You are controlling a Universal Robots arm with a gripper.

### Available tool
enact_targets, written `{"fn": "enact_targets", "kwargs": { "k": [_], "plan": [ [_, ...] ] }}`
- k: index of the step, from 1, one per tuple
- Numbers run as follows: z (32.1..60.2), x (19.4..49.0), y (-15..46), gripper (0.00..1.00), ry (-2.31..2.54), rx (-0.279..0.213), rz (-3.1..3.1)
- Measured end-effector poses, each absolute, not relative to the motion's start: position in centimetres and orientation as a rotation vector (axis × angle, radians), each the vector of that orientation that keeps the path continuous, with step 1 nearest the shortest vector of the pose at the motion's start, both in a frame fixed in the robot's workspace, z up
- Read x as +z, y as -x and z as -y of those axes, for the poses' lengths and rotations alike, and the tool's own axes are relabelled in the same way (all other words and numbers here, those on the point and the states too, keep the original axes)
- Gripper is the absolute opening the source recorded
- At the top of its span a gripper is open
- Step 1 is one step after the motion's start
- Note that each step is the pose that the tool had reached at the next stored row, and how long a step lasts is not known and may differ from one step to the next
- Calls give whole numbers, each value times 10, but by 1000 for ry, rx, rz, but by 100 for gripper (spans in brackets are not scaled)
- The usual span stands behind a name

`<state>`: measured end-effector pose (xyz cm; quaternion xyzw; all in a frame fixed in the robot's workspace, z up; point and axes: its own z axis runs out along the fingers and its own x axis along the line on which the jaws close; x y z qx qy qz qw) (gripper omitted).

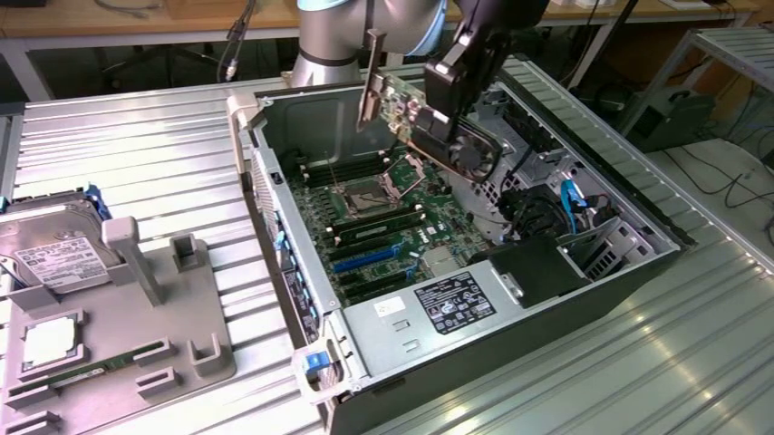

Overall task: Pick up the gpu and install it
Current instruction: 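Insert the gpu into the slot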

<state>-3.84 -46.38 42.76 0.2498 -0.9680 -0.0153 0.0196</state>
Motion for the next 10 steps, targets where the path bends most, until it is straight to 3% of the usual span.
{"fn": "enact_targets", "kwargs": {
  "k": [10],
  "plan": [
    [464, 427, 38, 27, -999, -43, 2935]
  ]
}}
